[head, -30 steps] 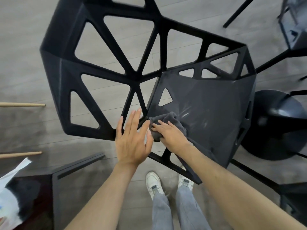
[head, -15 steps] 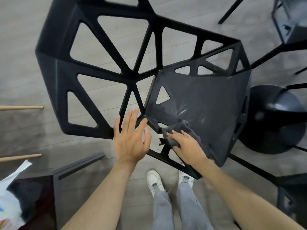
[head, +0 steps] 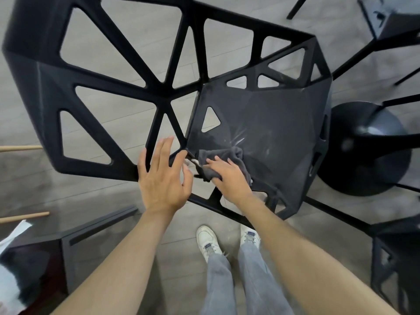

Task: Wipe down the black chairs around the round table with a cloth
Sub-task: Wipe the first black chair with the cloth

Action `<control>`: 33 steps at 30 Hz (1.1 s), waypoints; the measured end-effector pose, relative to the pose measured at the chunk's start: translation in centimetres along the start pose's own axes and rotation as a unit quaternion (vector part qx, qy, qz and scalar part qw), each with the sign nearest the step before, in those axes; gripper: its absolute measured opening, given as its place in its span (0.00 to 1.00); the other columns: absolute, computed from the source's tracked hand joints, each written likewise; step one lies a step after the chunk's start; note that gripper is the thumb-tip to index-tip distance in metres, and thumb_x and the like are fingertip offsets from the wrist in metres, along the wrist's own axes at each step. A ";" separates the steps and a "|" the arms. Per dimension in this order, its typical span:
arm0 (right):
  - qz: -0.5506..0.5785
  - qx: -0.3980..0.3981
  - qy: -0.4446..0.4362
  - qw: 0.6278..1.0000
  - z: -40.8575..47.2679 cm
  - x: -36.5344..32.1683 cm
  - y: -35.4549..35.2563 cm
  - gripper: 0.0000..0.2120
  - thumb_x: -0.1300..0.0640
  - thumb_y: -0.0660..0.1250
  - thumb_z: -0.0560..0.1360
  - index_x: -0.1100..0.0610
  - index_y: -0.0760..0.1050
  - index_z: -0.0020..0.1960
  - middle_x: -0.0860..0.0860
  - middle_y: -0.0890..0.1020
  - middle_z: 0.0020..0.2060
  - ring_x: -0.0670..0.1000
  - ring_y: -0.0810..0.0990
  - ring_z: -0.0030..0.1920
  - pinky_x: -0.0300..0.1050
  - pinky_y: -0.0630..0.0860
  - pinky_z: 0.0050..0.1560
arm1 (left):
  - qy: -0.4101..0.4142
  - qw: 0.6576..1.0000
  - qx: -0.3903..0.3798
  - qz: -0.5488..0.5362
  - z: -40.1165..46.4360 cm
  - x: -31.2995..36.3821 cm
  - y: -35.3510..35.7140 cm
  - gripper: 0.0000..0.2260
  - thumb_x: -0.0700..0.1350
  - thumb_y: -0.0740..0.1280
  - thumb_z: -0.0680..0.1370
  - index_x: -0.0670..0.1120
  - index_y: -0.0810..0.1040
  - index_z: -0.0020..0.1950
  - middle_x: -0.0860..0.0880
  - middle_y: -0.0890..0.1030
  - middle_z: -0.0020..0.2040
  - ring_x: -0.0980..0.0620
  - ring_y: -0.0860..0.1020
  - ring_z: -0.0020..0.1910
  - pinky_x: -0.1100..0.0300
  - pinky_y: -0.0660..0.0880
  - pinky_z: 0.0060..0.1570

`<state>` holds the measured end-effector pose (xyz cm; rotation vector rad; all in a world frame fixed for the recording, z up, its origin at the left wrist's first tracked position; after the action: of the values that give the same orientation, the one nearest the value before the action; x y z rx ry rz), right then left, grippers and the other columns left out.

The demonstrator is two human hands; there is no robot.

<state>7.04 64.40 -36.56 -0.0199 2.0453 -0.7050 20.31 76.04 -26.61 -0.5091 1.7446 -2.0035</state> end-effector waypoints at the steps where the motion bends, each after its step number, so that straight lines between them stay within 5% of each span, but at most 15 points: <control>1: -0.032 -0.017 -0.013 0.999 0.3 0.4 0.7 0.23 0.64 0.65 0.79 0.52 0.76 0.72 0.47 0.75 0.73 0.50 0.64 0.78 0.47 0.51 0.79 | 0.001 1.000 -0.002 0.000 0.0 0.0 0.0 0.15 0.46 0.62 0.81 0.47 0.80 0.65 0.44 0.71 0.77 0.44 0.68 0.78 0.39 0.57 0.78; 5: -0.047 -0.039 -0.030 0.998 -3.7 3.6 -1.2 0.22 0.61 0.64 0.78 0.51 0.77 0.71 0.47 0.78 0.70 0.50 0.68 0.76 0.50 0.58 0.80 | -0.003 1.000 -0.002 0.004 0.1 0.2 -0.2 0.15 0.47 0.61 0.82 0.46 0.81 0.65 0.44 0.72 0.76 0.43 0.69 0.78 0.39 0.57 0.78; 9: -0.071 -0.089 -0.041 0.993 -10.3 7.1 -4.9 0.26 0.64 0.63 0.69 0.50 0.80 0.66 0.42 0.79 0.68 0.41 0.66 0.76 0.47 0.50 0.81 | -0.008 1.000 -0.010 -0.005 0.2 0.3 -0.4 0.16 0.49 0.57 0.84 0.46 0.80 0.65 0.44 0.71 0.77 0.43 0.69 0.78 0.38 0.58 0.77; 12: -0.055 -0.048 -0.012 0.997 -12.8 6.9 -5.9 0.25 0.67 0.63 0.69 0.49 0.81 0.63 0.40 0.80 0.66 0.41 0.67 0.75 0.47 0.51 0.81 | -0.011 1.000 -0.007 -0.006 0.1 0.3 -0.5 0.16 0.50 0.57 0.84 0.46 0.80 0.64 0.44 0.71 0.77 0.43 0.70 0.77 0.38 0.58 0.77; 17: -0.023 0.087 0.007 0.996 -7.5 3.6 -5.2 0.22 0.66 0.65 0.75 0.54 0.79 0.67 0.49 0.82 0.63 0.51 0.76 0.70 0.51 0.60 0.79 | 0.001 1.000 0.020 -0.002 -0.1 0.2 -0.1 0.16 0.50 0.56 0.85 0.46 0.81 0.62 0.44 0.72 0.75 0.43 0.71 0.76 0.39 0.59 0.77; 20: -0.024 0.047 0.006 0.999 -3.2 1.5 -3.1 0.21 0.65 0.64 0.77 0.54 0.78 0.67 0.51 0.81 0.66 0.52 0.72 0.73 0.50 0.60 0.78 | 0.007 1.000 0.018 0.000 -0.1 0.1 0.1 0.21 0.52 0.51 0.86 0.47 0.81 0.63 0.44 0.72 0.76 0.43 0.70 0.76 0.39 0.58 0.77; 22: -0.104 -0.004 -0.036 0.994 -2.3 1.1 -1.7 0.19 0.66 0.66 0.74 0.53 0.82 0.62 0.51 0.83 0.62 0.55 0.76 0.69 0.52 0.65 0.74 | 0.006 1.000 0.013 0.002 -0.1 0.1 0.1 0.23 0.54 0.48 0.87 0.47 0.81 0.63 0.44 0.73 0.75 0.43 0.70 0.77 0.39 0.58 0.77; 24: -0.178 0.012 -0.062 0.982 -3.0 2.2 -2.2 0.17 0.66 0.67 0.69 0.50 0.83 0.52 0.48 0.85 0.51 0.56 0.83 0.55 0.54 0.74 0.57 | 0.005 1.000 0.005 0.001 -0.2 0.2 0.2 0.23 0.54 0.48 0.87 0.47 0.80 0.64 0.44 0.73 0.75 0.43 0.69 0.78 0.39 0.58 0.77; 26: -0.221 0.037 -0.037 0.974 -4.9 3.7 -4.3 0.15 0.65 0.69 0.66 0.47 0.82 0.45 0.45 0.84 0.43 0.56 0.83 0.45 0.51 0.70 0.44 | -0.001 1.000 -0.005 0.014 -0.1 0.0 0.3 0.23 0.55 0.48 0.88 0.48 0.80 0.65 0.44 0.73 0.75 0.43 0.67 0.78 0.38 0.57 0.77; 30: -0.273 0.081 0.014 0.959 -11.4 7.7 -8.3 0.15 0.61 0.65 0.66 0.47 0.82 0.47 0.44 0.82 0.47 0.56 0.79 0.47 0.52 0.71 0.43 | 0.010 0.997 -0.038 0.060 0.0 0.2 0.3 0.22 0.56 0.48 0.89 0.48 0.78 0.70 0.43 0.72 0.76 0.40 0.64 0.81 0.34 0.56 0.76; 33: -0.222 0.098 0.098 0.965 -15.1 9.9 -8.9 0.20 0.68 0.69 0.63 0.50 0.82 0.50 0.46 0.79 0.49 0.57 0.76 0.49 0.53 0.76 0.45 | 0.017 0.997 -0.036 0.061 0.0 0.2 0.0 0.21 0.53 0.49 0.90 0.46 0.78 0.68 0.43 0.74 0.74 0.40 0.66 0.80 0.33 0.56 0.76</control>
<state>-12.68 61.28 -33.93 -0.3150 2.1718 -1.2272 20.13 75.90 -26.57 -0.3832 1.8293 -1.8811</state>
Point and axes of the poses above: each hand's wrist, its own z-axis towards the middle knuckle, its own y-axis out of the palm, x = y × z, the point moved 2 cm from there along z, towards the middle knuckle
